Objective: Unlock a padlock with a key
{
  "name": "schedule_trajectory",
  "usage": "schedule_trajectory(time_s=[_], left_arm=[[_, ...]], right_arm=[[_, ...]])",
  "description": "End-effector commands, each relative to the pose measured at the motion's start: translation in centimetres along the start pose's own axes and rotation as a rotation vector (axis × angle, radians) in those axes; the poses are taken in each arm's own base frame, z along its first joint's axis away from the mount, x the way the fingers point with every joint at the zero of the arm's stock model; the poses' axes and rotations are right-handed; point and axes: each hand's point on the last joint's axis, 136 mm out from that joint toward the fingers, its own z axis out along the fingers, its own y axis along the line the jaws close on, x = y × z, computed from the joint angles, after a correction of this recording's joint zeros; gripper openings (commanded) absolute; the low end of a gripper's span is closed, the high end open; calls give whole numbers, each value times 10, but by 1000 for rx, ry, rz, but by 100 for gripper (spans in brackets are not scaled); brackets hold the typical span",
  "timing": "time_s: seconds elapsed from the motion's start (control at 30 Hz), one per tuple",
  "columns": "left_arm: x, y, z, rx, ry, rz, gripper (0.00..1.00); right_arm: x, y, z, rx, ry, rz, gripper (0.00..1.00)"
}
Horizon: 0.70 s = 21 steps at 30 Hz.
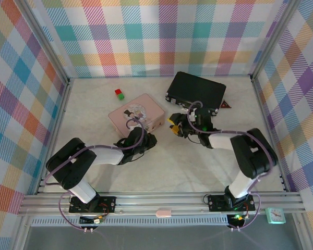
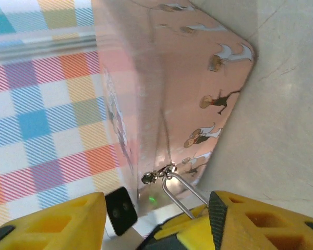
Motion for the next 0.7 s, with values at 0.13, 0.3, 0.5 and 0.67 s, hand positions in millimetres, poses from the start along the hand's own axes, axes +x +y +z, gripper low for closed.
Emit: schedule_trajectory(time_s=[0.13,0.3,0.5,0.67], left_arm=[[10,-8,-5,-21,76,157,33],[-5,1,-20,-74,2,118,71],[-28,16,-52,-157,-91,102,85],[-45,30,-69,-207,-149,79,89]], right_arm=[[3,-8,-49,324,-20,-431,56],[5,-2,-55,345,11,-545,57],[23,-1,-39,355,132,-663,58],[51,-5,-14,358,255,-742,56]])
